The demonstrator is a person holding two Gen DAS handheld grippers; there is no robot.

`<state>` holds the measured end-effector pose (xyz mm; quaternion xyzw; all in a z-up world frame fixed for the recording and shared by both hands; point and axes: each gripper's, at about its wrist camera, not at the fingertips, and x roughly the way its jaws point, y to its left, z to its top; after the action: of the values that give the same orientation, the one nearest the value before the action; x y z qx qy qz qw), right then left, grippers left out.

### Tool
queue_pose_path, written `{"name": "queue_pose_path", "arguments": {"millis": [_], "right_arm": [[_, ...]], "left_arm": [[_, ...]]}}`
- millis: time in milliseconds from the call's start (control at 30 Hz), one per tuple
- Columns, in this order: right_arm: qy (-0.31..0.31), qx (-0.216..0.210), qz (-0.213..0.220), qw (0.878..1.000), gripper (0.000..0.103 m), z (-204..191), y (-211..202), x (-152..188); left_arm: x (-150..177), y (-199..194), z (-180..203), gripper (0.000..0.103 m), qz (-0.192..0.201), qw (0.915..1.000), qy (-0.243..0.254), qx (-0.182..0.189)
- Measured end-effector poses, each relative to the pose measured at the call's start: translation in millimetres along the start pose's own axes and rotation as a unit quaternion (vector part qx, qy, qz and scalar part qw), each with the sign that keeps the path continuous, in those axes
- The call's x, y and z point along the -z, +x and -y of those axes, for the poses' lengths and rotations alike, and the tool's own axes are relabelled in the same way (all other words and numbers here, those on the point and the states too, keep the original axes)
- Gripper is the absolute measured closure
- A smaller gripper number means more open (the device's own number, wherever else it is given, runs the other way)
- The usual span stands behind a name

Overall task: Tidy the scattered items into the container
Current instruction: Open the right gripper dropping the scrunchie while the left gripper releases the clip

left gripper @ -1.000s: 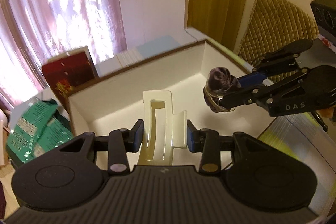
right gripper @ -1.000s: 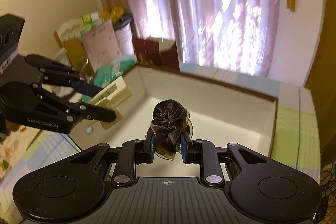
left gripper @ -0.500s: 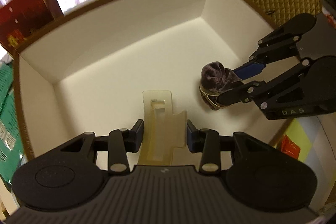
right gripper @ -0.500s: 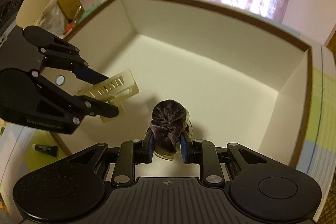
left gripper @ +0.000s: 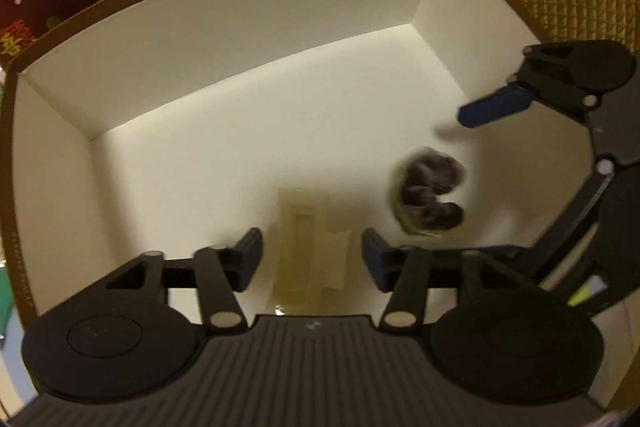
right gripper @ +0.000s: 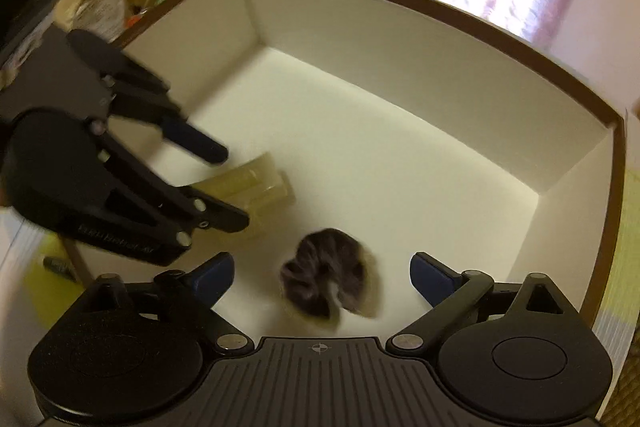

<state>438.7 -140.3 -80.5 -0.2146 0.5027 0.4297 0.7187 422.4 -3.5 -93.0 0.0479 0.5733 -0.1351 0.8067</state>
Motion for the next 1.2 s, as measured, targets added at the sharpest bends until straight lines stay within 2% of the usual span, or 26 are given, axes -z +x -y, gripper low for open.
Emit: {"name": "queue_pose_path", "arguments": {"millis": [67,167,233,500,900,1200], "right_arm": [[0.006,-0.005,-0.009,1.000,0.004,2,1,0],[0.013,0.001,-0.022,1.000,0.003,6,1,1],[0.020,0.004,-0.030,0.999,0.003,4,2,-1],[0.049,0.018,-0.040,0.998,0.003,3,2,1],[0.042,0.032,-0.026,0.998,0.003,-15,-19,8],[0.034,0.051,0.009,0.998,0.003,-30,-40,13]], "left_arm": [[0,-1,1,0.051,-0.005,0.9999,0.003,-0.008],[2,-2,0,0.043,-0.015,0.9999,0.000,-0.009],[4,-2,2,0.032,-0.021,0.9996,0.006,-0.019],[12,-7,4,0.018,-0.041,0.9983,-0.008,-0.040],[21,-35,12,0.014,-0.016,0.9977,-0.023,-0.062],[28,-69,24,0.014,0.019,0.9965,-0.025,-0.078]]}}
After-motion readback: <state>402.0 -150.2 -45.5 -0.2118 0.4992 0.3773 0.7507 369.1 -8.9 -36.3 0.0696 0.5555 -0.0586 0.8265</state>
